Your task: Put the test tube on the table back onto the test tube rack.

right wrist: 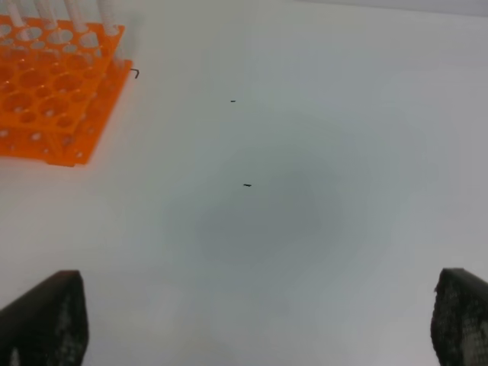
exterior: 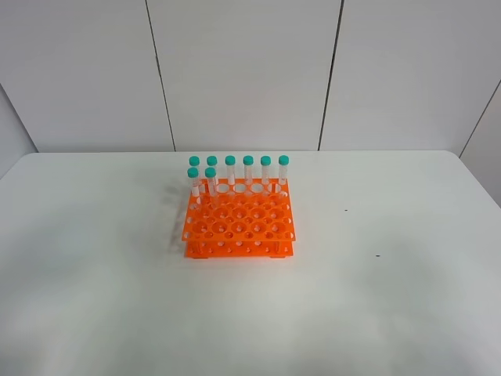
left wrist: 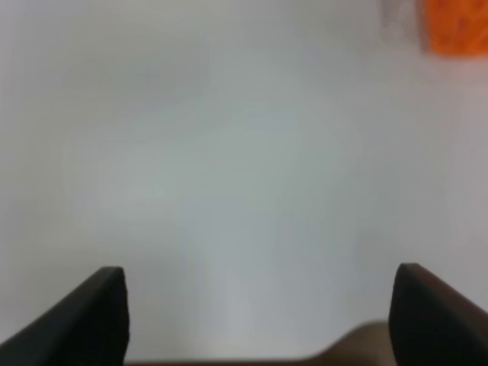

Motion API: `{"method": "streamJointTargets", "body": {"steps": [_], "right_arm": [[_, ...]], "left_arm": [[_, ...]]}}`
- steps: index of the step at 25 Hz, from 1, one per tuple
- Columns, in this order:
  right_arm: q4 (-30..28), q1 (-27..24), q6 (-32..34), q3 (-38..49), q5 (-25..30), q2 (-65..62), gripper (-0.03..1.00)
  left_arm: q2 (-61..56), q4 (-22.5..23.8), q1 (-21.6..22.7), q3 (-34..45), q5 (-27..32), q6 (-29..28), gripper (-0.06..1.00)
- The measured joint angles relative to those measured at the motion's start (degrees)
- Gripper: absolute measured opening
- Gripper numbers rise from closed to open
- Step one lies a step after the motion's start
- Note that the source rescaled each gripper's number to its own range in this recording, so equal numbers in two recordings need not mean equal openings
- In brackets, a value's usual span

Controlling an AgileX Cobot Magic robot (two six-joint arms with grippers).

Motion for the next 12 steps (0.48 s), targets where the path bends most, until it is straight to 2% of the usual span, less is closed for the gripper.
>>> {"method": "streamJointTargets", "body": {"steps": [6, 12], "right_arm": [[0.01, 0.00, 0.00, 0.00, 0.00, 0.00, 1.00], [0.12, 0.00, 0.00, 0.00, 0.00, 0.00, 1.00]], "left_arm": [[-8.23, 0.00, -0.13, 0.00, -0.02, 0.00, 1.00], [-13.31, -0.07, -4.34, 0.07, -0.07, 0.00, 1.00]]}}
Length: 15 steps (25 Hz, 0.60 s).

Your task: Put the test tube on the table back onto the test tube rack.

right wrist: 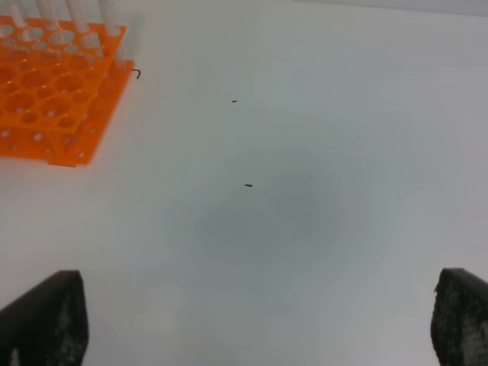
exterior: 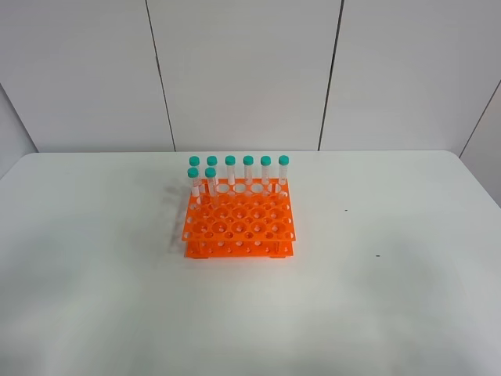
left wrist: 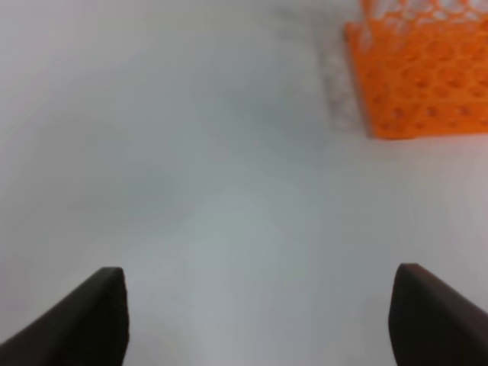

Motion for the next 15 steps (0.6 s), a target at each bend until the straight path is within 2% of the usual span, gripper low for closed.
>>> {"method": "streamJointTargets", "body": {"steps": [15], "right_arm": [[0.05, 0.00, 0.00, 0.00, 0.00, 0.00, 1.00]], "left_arm": [[-0.18, -0.02, -0.32, 0.13, 0.05, 0.00, 1.00]]}}
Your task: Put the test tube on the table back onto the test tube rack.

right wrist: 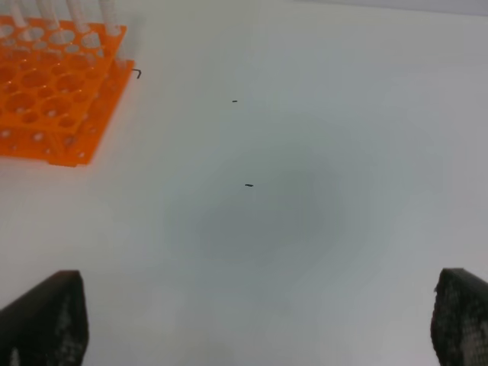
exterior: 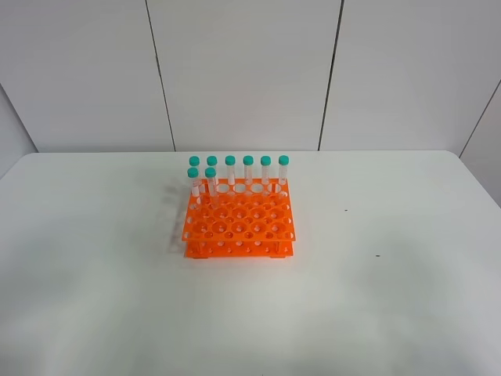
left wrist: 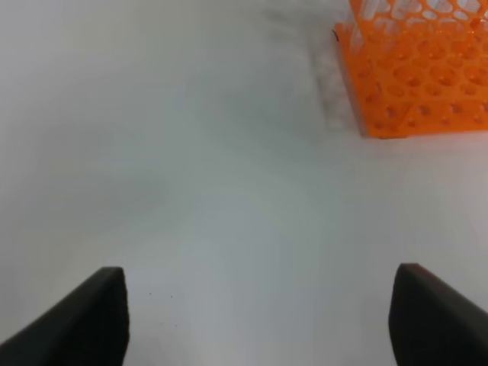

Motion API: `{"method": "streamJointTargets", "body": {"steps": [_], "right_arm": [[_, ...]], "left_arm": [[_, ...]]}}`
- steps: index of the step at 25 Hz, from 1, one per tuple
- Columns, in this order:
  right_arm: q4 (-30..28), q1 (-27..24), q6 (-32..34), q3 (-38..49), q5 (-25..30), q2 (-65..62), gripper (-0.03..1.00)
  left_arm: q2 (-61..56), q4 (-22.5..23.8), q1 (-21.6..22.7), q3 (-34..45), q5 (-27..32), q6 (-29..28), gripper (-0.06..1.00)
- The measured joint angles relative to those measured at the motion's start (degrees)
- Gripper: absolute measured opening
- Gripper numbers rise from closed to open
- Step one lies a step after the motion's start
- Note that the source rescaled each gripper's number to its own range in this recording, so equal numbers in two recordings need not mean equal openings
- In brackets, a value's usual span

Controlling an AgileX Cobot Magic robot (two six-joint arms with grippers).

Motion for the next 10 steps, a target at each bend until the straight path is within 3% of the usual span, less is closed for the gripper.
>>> {"method": "streamJointTargets", "body": {"steps": [10], "right_arm": [[0.00, 0.00, 0.00, 0.00, 0.00, 0.00, 1.00]], "left_arm": [[0.00, 0.00, 0.00, 0.00, 0.00, 0.00, 1.00]]}}
